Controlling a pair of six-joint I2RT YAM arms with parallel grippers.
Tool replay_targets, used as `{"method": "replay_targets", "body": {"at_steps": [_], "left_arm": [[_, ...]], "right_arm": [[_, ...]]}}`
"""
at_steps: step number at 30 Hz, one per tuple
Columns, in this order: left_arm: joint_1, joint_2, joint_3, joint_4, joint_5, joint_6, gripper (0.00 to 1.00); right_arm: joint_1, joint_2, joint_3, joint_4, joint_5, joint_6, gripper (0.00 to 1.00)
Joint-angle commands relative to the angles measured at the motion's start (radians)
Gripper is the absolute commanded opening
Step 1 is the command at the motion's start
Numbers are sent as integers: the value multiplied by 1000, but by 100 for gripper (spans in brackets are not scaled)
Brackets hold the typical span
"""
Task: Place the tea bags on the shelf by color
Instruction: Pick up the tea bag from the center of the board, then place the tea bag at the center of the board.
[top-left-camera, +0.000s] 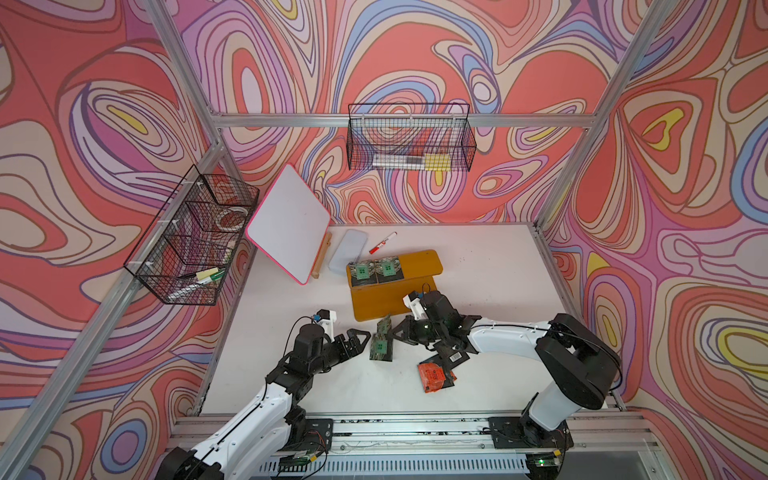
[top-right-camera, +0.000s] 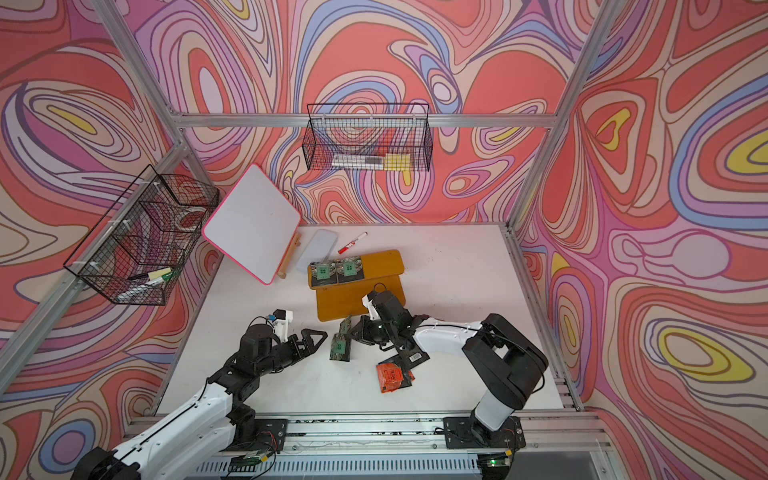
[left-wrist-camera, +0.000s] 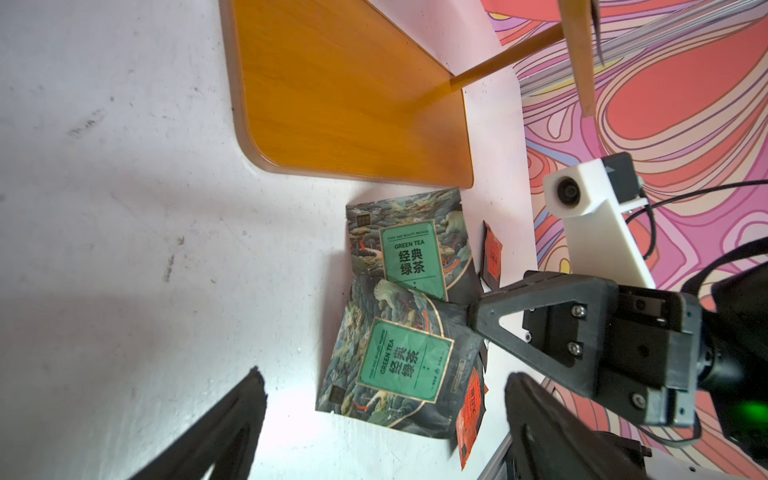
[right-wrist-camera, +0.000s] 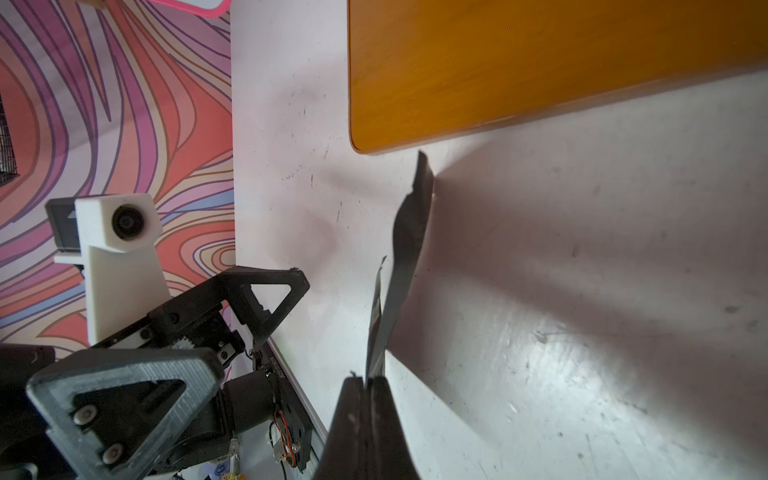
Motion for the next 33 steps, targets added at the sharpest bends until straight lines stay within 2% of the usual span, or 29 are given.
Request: {"method": "replay_targets", "body": {"at_steps": [1, 5, 8, 15, 21, 25, 33], "left_arm": [[-7, 31, -10, 94, 58, -4, 90], [-7, 81, -18, 141, 83, -8, 88], [-7, 70, -35, 165, 69, -37, 88], [-7, -155, -78, 70, -40, -151, 89], [-7, -309, -148, 91, -59, -309, 87], [-7, -350, -207, 181, -63, -415, 83], [-7, -332, -216, 243, -59, -444, 78]], "right_arm": [[-4, 27, -31, 120, 0, 80, 0], [-6, 58, -70, 301, -54, 157, 0], [-6, 56, -93, 387, -59, 195, 0], [-8, -26, -158, 503, 7, 275, 0], [-8, -61, -211, 623, 73, 357, 0], [-8, -34, -246, 781, 96, 443, 0], [-7, 78, -263, 1043, 93, 574, 0]]}}
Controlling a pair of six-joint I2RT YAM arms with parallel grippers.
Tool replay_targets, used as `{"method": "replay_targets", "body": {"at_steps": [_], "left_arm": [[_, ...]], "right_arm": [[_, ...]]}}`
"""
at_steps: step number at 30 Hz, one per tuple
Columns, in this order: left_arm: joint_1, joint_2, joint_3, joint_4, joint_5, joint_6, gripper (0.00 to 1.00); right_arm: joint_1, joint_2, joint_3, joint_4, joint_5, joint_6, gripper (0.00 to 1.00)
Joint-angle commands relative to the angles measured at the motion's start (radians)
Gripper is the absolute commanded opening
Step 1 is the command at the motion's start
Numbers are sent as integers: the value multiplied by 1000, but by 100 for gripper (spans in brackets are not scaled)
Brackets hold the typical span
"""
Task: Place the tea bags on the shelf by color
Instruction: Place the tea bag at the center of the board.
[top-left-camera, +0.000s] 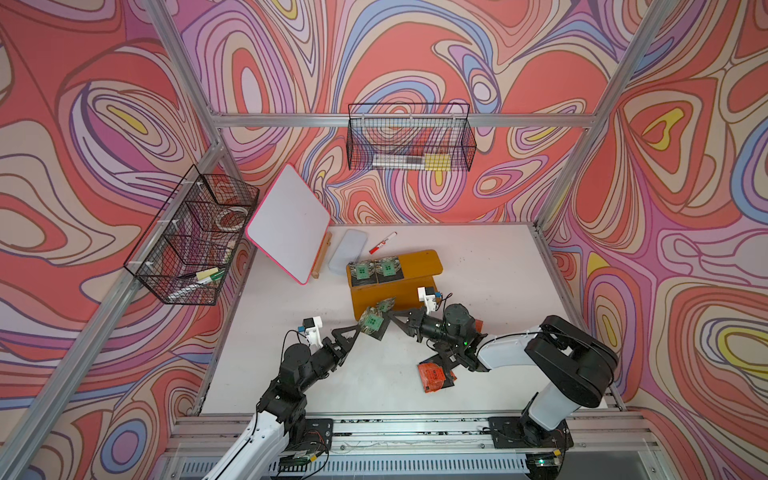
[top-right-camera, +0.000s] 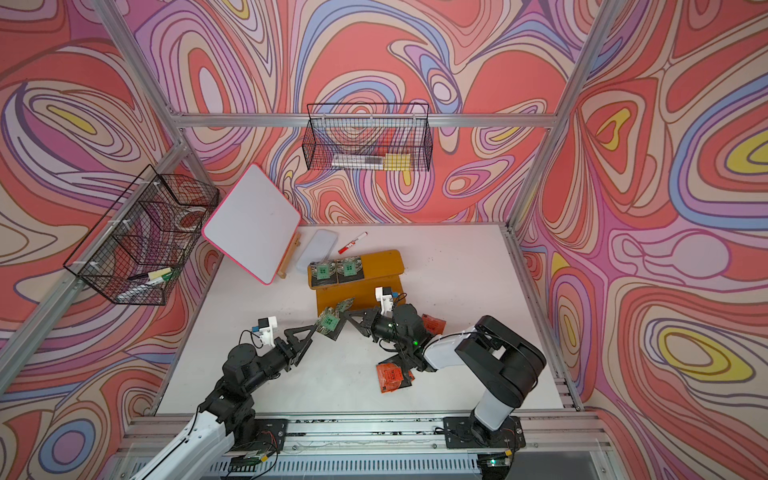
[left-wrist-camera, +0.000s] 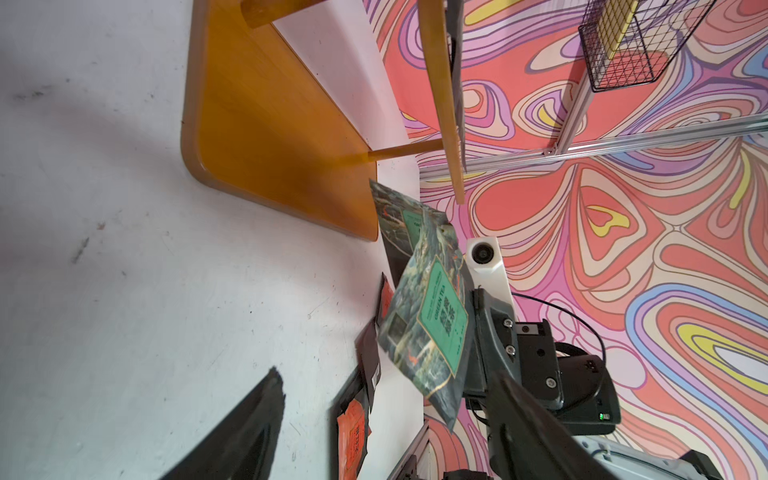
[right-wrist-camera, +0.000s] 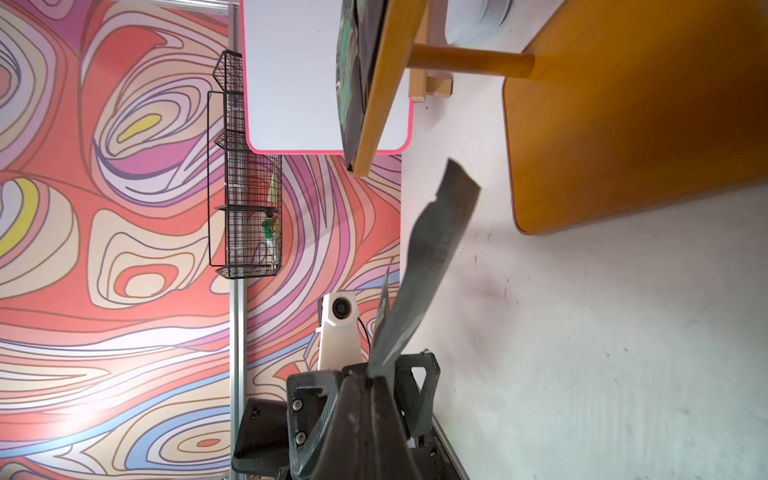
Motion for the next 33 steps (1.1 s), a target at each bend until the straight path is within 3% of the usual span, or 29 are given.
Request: {"method": "replay_targets", "body": {"at_steps": [1, 8, 19, 33], "left_arm": [[-7, 26, -43, 87, -4, -32, 77], [-8, 142, -37, 204, 6, -31, 67], [-7, 311, -2, 354, 29, -14, 40], [-8, 371, 25, 441, 34, 3, 19]], "right_arm": [[-4, 65, -16, 184, 11, 87, 0], [4, 134, -21, 251, 8, 121, 0], [3, 109, -26, 220, 0, 106, 0], [4, 105, -25, 209, -18, 100, 0]]}}
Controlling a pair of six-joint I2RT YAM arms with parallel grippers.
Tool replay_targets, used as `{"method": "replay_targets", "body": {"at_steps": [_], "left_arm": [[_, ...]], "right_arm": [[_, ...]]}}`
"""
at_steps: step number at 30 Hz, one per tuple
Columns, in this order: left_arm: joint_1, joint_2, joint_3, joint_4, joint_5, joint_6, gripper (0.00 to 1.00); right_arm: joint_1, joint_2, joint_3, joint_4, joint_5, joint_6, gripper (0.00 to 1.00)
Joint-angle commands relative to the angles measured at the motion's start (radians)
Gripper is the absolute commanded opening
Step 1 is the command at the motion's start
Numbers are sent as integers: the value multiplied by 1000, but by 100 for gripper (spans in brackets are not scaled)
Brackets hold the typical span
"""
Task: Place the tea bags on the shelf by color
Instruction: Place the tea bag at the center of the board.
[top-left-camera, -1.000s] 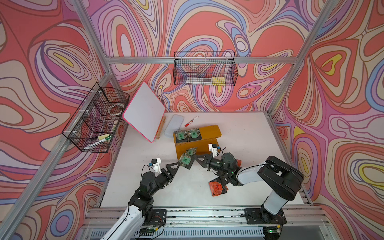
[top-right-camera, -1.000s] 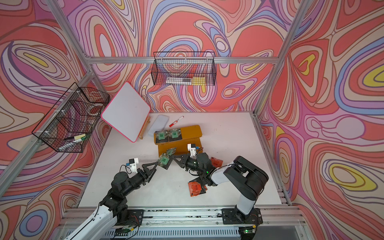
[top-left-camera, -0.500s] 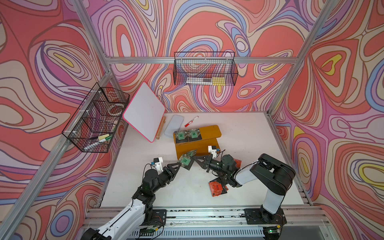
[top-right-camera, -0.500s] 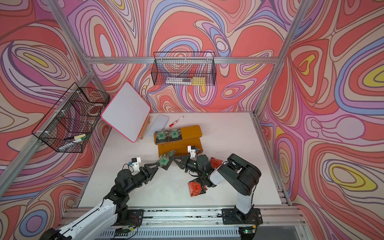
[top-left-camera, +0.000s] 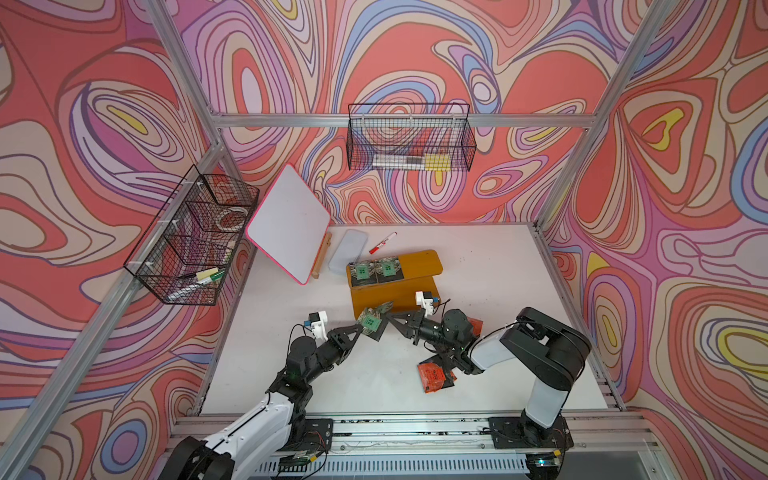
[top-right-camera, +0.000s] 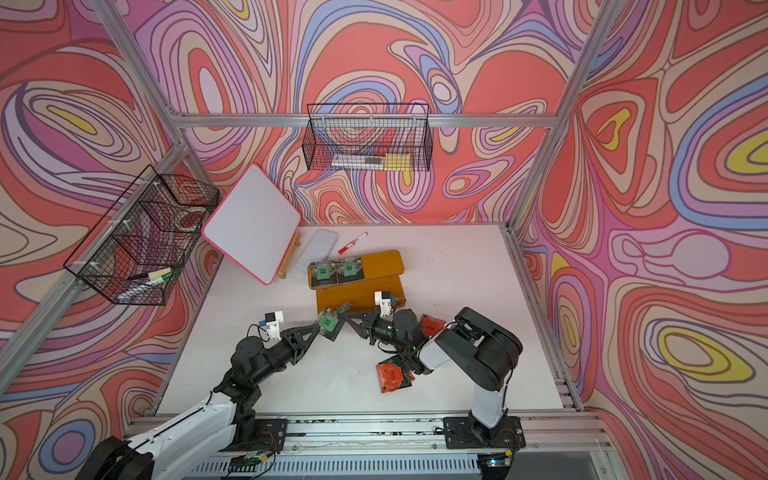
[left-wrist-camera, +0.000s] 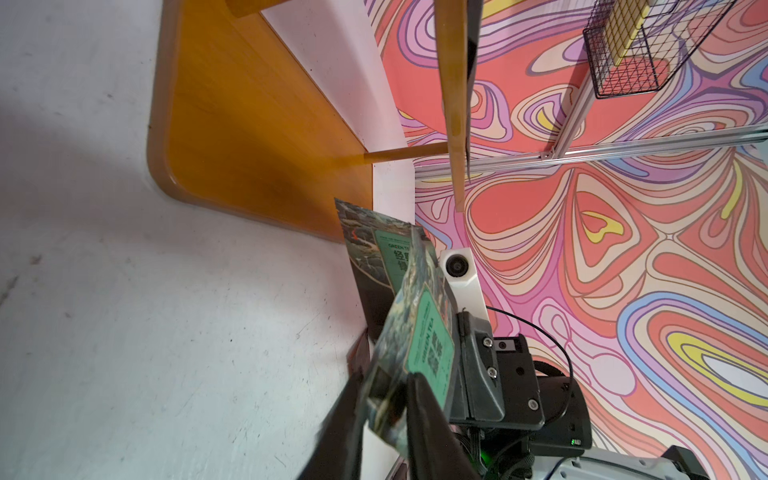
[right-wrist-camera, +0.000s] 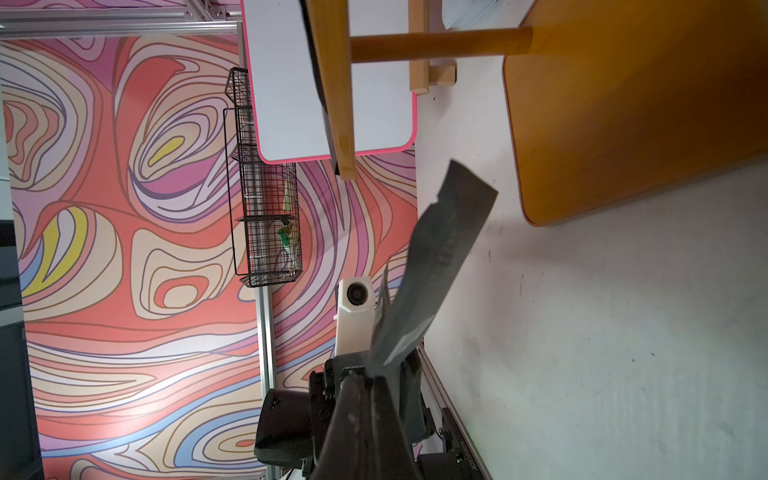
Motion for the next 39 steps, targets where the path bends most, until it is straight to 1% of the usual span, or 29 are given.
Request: {"method": "replay_targets", "body": {"at_steps": [1, 5, 6, 8, 9, 11, 14, 18, 22, 26, 29, 32, 35, 39], "left_arm": [[-8, -3, 27, 50, 10, 29, 17], [-8, -3, 29, 45, 11, 33, 2], [-8, -4, 27, 45, 10, 33, 0], [-8, -6, 26, 45, 12, 32, 0], [-7, -9, 24, 44, 13, 33, 0], [-7, -18, 24, 39, 15, 34, 0], [-8, -36, 27, 27, 18, 37, 0], [-8, -71, 39, -27, 23, 53, 0], [-8, -110, 60, -104, 44, 82, 0], [-8, -143, 78, -178, 63, 115, 0], [-8, -158, 91, -220, 81, 141, 0], [-7, -153, 107, -229, 118, 170, 0], [-8, -133, 133, -225, 174, 206, 0], [-8, -92, 180, -212, 274, 266, 0]], "right_arm": [[3, -24, -12, 14, -11, -8, 0], [3, -31, -14, 2, -14, -19, 0], [2, -33, -14, -3, -14, -23, 0], [2, -37, -12, -24, -17, -35, 0], [2, -36, -8, -38, -20, -41, 3], [2, -77, -5, -85, -23, -62, 13], [2, -119, -1, -185, -19, -103, 25], [1, -195, 3, -357, 1, -172, 33], [3, -293, 25, -617, 30, -254, 39], [3, -416, 62, -921, 93, -365, 40], [2, -513, 101, -1155, 174, -459, 42], [2, -588, 134, -1288, 231, -561, 41], [2, -626, 182, -1362, 214, -699, 41], [1, -652, 247, -1427, 107, -883, 41]]}}
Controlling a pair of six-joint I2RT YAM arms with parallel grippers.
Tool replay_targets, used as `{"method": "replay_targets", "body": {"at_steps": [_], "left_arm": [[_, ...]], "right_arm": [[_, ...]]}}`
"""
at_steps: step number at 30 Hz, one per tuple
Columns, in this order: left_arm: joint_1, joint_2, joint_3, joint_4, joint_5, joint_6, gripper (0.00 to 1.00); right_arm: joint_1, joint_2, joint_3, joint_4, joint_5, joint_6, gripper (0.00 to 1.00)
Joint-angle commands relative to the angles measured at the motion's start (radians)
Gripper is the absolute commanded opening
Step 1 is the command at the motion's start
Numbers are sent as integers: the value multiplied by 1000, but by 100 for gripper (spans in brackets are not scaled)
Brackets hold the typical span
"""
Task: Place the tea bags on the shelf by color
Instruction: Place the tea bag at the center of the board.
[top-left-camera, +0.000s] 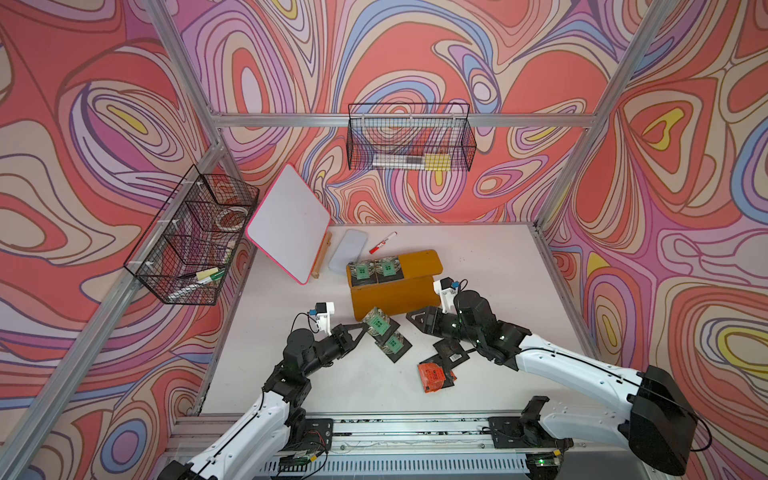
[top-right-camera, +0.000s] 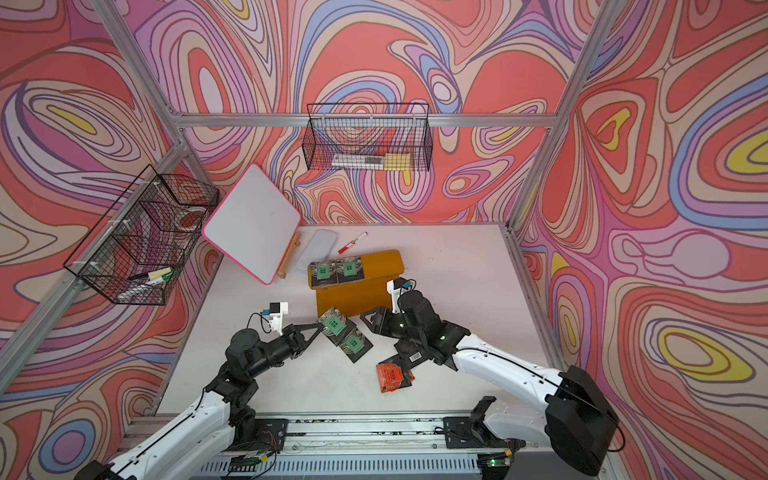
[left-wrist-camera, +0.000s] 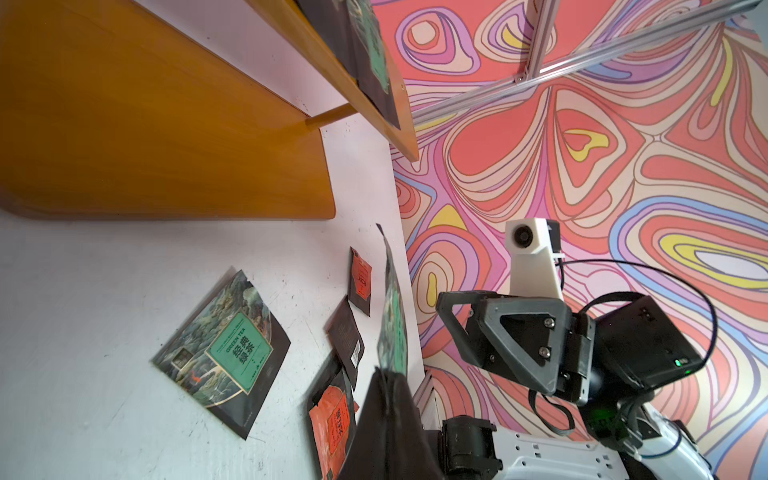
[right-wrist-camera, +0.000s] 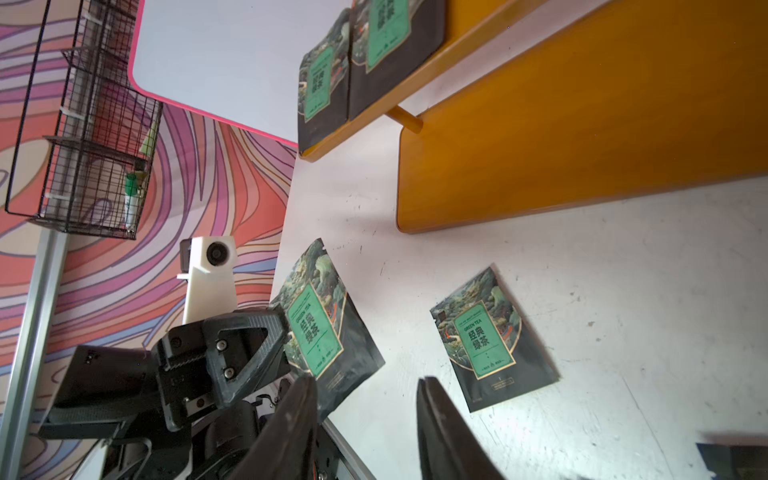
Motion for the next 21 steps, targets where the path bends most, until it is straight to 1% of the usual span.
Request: {"method": "replay_targets", "body": {"at_steps": [1, 4, 8, 11, 14, 16, 21], "left_arm": [[-7, 26, 60, 5, 126, 97, 0], [-7, 60, 88, 26, 196, 140, 0], [-7, 118, 108, 84, 272, 165, 0], [-7, 155, 107, 173, 320, 150, 0], [-7, 178, 107, 250, 356, 135, 0], [-7, 187, 108, 279, 375, 132, 0], [-7, 179, 108, 307, 390, 121, 0]], "right_arm": [[0, -24, 53, -133, -76, -225, 41], [1, -29, 93, -178, -153, -294, 41], [0, -48, 111, -201, -197, -318, 41], [-12, -57, 115, -210, -235, -314, 40], [-46, -57, 105, -190, -307, -288, 39], [-68, -56, 91, -163, -350, -268, 39], [-89, -44, 87, -137, -388, -246, 38]]}}
